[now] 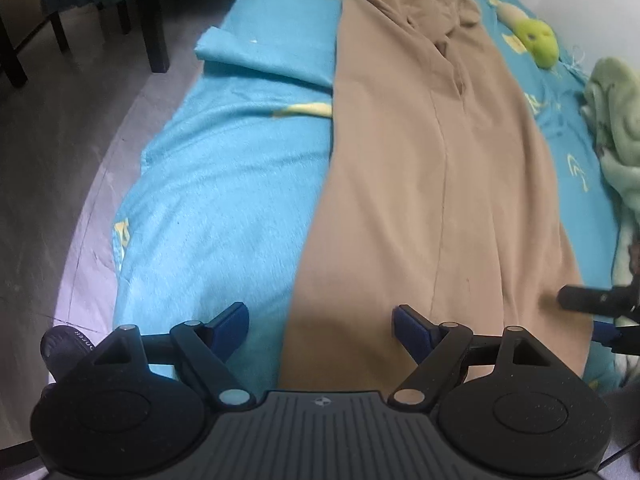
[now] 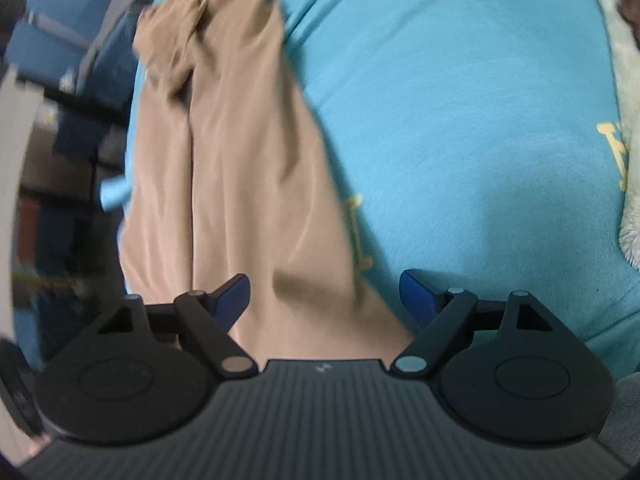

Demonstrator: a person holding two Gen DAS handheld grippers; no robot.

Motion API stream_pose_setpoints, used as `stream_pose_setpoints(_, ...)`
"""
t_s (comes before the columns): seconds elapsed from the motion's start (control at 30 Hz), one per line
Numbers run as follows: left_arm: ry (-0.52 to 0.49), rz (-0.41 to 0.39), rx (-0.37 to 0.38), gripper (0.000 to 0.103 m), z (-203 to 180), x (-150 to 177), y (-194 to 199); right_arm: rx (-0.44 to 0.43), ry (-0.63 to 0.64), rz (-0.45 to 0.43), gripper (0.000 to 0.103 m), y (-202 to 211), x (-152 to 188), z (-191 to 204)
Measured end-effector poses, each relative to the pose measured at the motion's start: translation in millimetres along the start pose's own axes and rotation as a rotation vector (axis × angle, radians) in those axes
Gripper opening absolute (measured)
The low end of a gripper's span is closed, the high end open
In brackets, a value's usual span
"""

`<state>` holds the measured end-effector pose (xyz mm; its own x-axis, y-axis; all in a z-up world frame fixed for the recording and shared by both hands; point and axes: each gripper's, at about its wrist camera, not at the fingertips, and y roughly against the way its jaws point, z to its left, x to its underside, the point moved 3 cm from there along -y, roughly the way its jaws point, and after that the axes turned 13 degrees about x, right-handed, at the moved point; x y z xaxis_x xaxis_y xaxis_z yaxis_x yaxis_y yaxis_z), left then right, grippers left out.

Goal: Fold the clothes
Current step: 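Grasp the hem end with both tools and fold it toward the collar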

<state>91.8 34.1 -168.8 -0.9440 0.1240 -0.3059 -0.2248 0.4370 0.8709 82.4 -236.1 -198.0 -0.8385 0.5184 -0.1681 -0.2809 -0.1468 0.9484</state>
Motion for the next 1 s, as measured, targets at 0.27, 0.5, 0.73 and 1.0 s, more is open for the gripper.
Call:
stream_pose_setpoints(0.27, -0.076, 0.133, 0.057, 0.011, -20, 24, 8, 0.098, 0.265, 0.031, 0.034, 7, 35, 32)
stream_pose_setpoints(0.5, -0.019, -0.024, 0.185, 0.003, -26, 26, 56, -0.012, 0.177, -0.083, 0.009, 55, 37, 11)
stream_pose_setpoints(0.73, 0.032, -0.296, 0.356, 0.002, -44, 16, 151, -0.169, 0.130, -0.246, 0.009, 138, 31, 21)
stream_pose_setpoints(1.0, 0.021, -0.432, 0.421, 0.001, -65, 37, 226, -0.249, 0.166, -0.366, 0.009, 198, 45, 21)
